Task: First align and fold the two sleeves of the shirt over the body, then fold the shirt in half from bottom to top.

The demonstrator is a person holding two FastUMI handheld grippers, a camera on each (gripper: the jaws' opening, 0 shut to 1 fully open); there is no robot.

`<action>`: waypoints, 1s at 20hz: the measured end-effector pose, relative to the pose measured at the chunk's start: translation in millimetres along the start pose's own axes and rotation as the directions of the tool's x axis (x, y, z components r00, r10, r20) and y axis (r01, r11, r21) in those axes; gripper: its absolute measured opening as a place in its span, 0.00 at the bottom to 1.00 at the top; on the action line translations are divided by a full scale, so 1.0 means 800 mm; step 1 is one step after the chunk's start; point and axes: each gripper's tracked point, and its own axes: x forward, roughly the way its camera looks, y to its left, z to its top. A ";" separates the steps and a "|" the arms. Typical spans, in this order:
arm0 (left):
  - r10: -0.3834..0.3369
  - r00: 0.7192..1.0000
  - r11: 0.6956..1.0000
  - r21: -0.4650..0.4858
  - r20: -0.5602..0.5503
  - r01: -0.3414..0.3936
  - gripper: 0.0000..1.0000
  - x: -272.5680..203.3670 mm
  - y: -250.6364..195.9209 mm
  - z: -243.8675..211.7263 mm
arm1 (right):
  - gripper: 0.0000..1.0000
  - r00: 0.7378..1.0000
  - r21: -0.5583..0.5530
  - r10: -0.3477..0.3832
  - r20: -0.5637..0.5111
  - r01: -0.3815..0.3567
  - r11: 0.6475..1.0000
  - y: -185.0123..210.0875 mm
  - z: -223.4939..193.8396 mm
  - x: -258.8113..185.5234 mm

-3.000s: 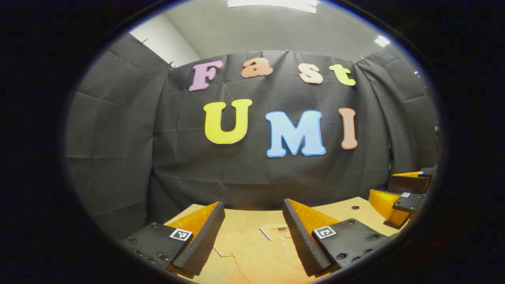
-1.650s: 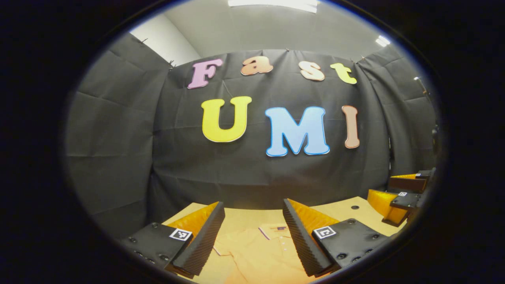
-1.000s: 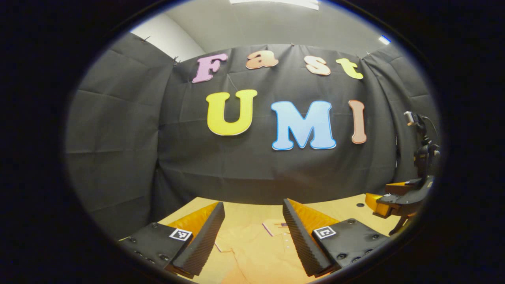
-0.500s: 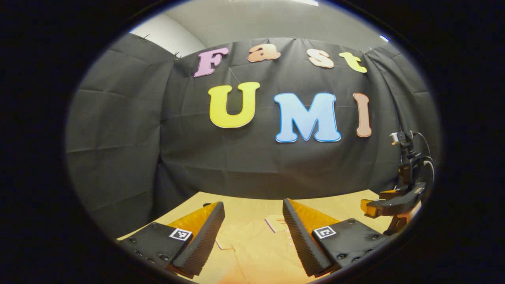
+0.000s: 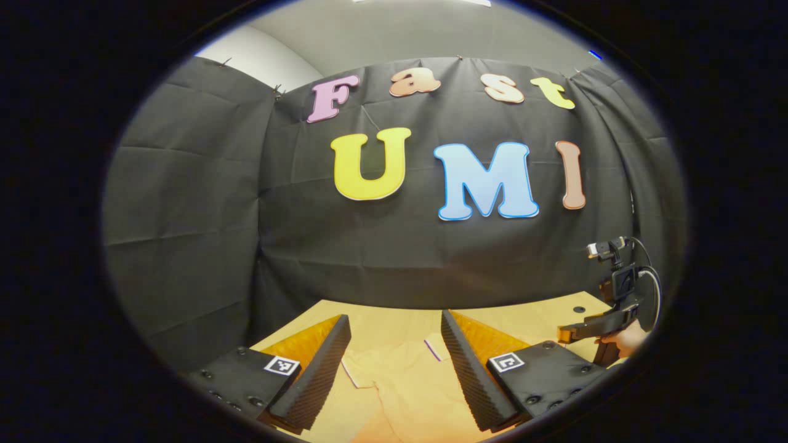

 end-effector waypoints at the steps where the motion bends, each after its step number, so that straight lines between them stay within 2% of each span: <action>1: 0.003 1.000 1.000 0.002 0.000 -0.003 0.96 -0.002 0.001 0.001 | 0.97 1.000 -0.003 0.003 -0.013 -0.003 1.000 0.001 -0.007 0.007; 5: 0.010 1.000 1.000 -0.008 -0.008 -0.011 0.96 -0.011 0.003 -0.002 | 0.96 0.998 0.024 0.013 -0.068 -0.011 1.000 0.002 -0.025 0.032; 13: 0.027 0.999 0.999 -0.020 -0.024 -0.027 0.96 -0.024 0.016 -0.008 | 0.96 0.983 0.094 -0.005 -0.185 0.023 0.995 -0.008 -0.063 0.073; 20: 0.048 0.998 0.998 -0.034 -0.037 -0.049 0.96 -0.028 0.027 -0.017 | 0.95 0.977 0.137 0.021 -0.210 0.008 0.991 -0.010 -0.070 0.085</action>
